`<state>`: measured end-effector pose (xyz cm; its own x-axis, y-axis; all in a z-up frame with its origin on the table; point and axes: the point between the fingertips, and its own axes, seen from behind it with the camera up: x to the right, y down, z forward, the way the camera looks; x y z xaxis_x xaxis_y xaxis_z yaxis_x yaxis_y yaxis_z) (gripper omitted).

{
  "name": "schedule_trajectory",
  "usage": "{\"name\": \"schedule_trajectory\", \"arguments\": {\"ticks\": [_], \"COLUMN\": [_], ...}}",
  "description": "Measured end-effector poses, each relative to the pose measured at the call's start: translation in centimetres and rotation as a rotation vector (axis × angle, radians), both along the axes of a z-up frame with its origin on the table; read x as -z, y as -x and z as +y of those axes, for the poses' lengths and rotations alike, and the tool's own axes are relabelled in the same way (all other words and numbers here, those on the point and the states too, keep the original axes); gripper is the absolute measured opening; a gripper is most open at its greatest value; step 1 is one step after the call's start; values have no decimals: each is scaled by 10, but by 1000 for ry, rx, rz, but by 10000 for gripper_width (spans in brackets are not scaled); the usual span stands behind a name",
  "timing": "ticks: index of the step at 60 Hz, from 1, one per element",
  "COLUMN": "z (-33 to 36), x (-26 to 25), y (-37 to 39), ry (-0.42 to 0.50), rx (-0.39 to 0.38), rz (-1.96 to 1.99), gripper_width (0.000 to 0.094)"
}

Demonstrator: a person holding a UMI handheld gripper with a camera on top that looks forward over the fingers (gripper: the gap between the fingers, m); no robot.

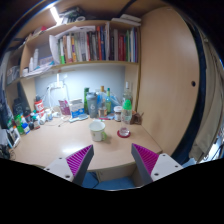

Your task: Pour water

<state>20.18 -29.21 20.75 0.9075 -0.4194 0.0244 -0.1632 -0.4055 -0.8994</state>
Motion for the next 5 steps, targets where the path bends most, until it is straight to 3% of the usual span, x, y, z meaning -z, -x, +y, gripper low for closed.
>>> {"name": "schedule_trajectory", "arguments": {"ticks": [5], "z": [-25], "x": [-24], "y": [40], "ry": [-23], "rx": [-28], "rz": [6], "gripper_width": [846]}}
